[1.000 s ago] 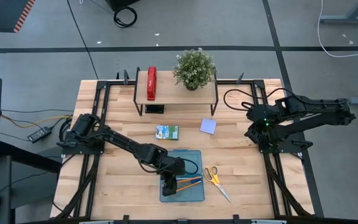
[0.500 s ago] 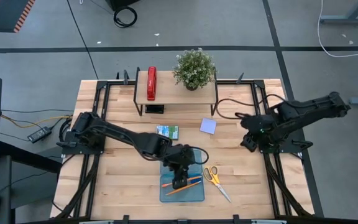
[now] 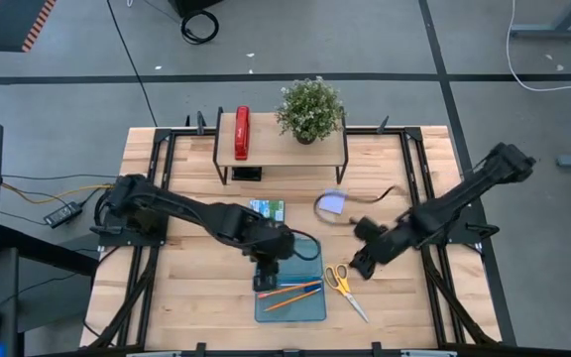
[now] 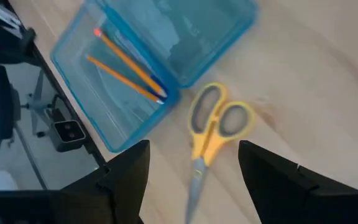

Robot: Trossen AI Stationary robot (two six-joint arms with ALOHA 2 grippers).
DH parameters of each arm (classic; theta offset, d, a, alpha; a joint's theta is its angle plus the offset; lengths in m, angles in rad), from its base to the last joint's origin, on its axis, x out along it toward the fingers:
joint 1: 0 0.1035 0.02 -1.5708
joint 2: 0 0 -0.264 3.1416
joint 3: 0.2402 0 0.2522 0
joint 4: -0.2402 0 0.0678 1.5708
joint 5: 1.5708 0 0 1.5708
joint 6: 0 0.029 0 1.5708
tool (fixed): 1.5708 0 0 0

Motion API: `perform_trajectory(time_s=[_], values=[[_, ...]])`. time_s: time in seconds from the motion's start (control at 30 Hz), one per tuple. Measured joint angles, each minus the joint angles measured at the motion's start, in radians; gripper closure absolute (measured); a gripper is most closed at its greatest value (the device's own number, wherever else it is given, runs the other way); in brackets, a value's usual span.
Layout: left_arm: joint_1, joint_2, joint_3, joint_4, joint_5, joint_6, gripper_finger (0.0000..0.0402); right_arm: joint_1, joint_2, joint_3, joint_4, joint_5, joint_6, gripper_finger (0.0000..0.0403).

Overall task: Pack school essentials
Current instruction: Adjust the pencils in the blue supply box

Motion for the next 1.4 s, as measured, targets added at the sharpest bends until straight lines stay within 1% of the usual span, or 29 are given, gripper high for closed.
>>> perform_trajectory(time_s=[0.1,0.23,0.33,0.47,0.6,0.8,0.93,1.4], values=[[-0.015,-0.062,0.000,0.005,-0.033,-0.013,0.0245,0.009,0.125,0.000,0.111,-0.008,-0.005,0.0150],[-0.032,-0.140,0.001,0.015,-0.083,-0.055,0.0264,0.006,0.253,0.000,0.203,-0.010,0.031,0.0150],[-0.046,-0.182,0.000,0.017,-0.102,-0.080,0.0276,-0.006,0.318,0.000,0.235,-0.004,0.059,0.0150],[-0.070,-0.212,0.001,0.019,-0.125,-0.095,0.0290,-0.024,0.373,0.000,0.256,0.005,0.064,0.0150],[-0.089,-0.213,0.001,0.021,-0.128,-0.097,0.0299,-0.037,0.399,0.000,0.270,0.010,0.064,0.0150],[-0.116,-0.213,0.000,0.021,-0.132,-0.102,0.0303,-0.040,0.401,0.000,0.288,0.041,0.050,0.0150],[-0.122,-0.213,0.000,0.021,-0.147,-0.103,0.0304,-0.039,0.408,0.000,0.288,0.040,0.024,0.0150],[-0.121,-0.212,0.000,0.023,-0.151,-0.136,0.0319,-0.040,0.416,0.000,0.284,0.043,0.000,0.0150]])
